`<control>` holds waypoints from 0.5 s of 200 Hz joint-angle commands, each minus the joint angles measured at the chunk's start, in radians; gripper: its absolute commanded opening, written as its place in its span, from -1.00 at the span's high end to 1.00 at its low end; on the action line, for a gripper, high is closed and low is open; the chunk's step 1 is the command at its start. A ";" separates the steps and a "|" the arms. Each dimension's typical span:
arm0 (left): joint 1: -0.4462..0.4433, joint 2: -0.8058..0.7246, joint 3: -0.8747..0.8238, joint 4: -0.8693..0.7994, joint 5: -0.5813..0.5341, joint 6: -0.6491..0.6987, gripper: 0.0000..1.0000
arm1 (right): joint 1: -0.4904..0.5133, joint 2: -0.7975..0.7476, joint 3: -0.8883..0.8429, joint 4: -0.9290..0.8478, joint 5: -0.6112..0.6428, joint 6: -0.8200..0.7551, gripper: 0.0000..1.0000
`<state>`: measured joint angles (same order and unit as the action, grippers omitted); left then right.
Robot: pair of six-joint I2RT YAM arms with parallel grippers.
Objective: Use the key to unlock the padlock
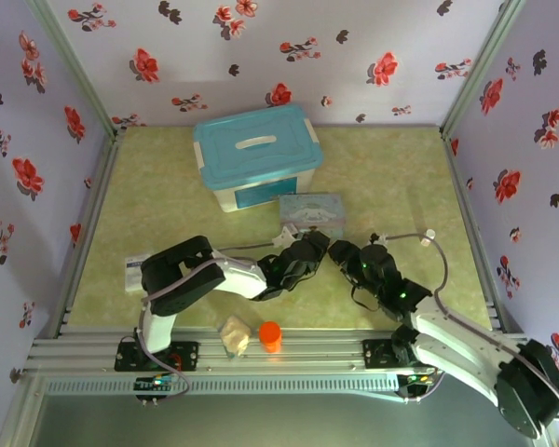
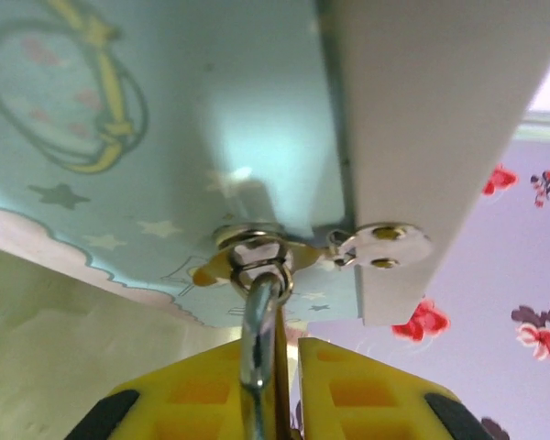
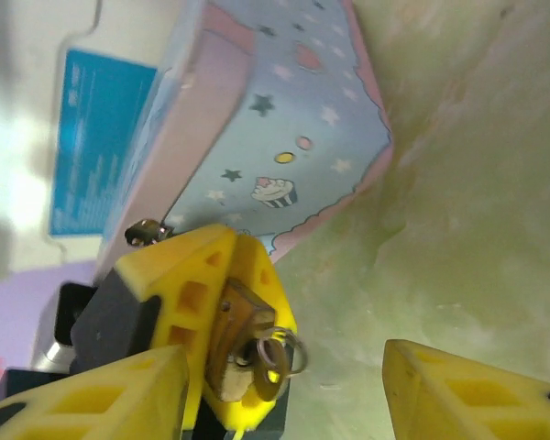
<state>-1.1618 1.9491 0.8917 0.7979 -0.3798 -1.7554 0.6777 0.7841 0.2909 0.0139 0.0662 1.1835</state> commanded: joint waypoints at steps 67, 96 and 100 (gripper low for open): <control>0.094 -0.106 -0.099 -0.155 0.325 0.208 1.00 | 0.280 0.055 0.175 -0.192 0.237 -0.942 -0.11; 0.114 -0.166 -0.123 -0.223 0.346 0.290 1.00 | 0.352 0.044 0.105 -0.074 0.305 -1.089 -0.04; 0.115 -0.175 -0.126 -0.225 0.346 0.294 1.00 | 0.356 0.043 0.096 -0.056 0.314 -1.093 -0.03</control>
<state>-1.0584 1.8572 0.7826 0.6182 -0.0853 -1.5669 0.9997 0.8360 0.4389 -0.1543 0.2623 0.3027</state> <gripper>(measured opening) 0.147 0.531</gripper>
